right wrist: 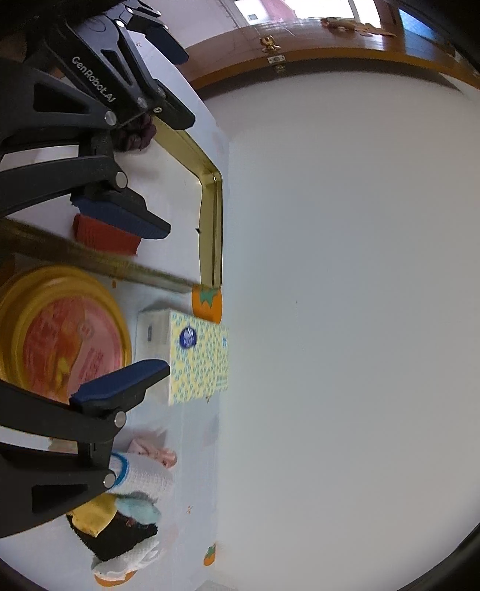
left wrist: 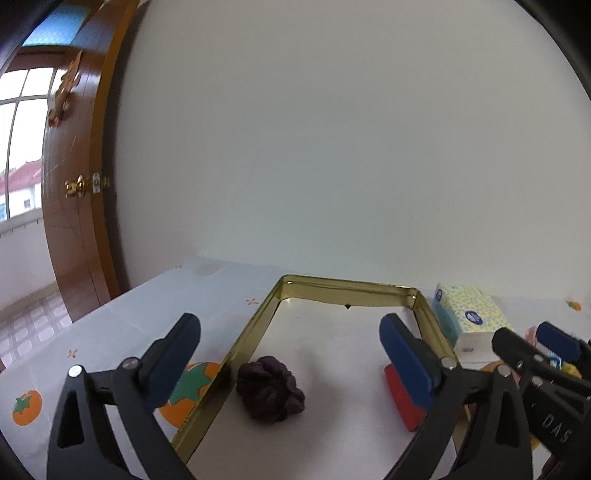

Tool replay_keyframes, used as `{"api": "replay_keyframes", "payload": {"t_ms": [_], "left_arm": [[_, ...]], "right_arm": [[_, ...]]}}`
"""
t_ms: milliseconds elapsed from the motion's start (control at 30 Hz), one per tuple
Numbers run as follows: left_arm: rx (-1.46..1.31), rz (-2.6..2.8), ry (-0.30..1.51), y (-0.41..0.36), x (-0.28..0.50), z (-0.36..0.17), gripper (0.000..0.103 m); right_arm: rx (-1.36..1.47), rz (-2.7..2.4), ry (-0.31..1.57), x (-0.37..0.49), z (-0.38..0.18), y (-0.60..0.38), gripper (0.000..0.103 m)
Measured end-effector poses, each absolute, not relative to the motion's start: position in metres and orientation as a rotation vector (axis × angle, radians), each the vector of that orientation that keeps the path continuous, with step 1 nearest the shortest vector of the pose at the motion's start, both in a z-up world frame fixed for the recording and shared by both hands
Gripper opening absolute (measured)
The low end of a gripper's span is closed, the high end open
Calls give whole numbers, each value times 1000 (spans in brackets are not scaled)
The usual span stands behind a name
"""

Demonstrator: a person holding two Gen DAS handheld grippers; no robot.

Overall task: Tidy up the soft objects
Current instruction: 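Move both open tools back toward the remaining soft items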

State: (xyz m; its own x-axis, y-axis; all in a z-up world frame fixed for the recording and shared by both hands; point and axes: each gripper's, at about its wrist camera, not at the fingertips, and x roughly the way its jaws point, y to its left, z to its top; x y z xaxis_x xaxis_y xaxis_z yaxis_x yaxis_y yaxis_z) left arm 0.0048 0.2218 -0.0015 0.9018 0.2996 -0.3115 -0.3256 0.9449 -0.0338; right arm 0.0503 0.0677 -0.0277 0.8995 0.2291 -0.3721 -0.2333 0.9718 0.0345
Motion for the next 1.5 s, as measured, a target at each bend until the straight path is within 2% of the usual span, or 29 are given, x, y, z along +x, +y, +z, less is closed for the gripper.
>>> {"api": "replay_keyframes", "payload": {"t_ms": [1067,1500], "left_arm": [[-50,201,322,138,-5,-5,102],[-7,92,341,84,-7,-6,102]], "right_arm": [[12,125,381,39,-30,-33,70],[23,1,354,39,-29,-122,70]]}}
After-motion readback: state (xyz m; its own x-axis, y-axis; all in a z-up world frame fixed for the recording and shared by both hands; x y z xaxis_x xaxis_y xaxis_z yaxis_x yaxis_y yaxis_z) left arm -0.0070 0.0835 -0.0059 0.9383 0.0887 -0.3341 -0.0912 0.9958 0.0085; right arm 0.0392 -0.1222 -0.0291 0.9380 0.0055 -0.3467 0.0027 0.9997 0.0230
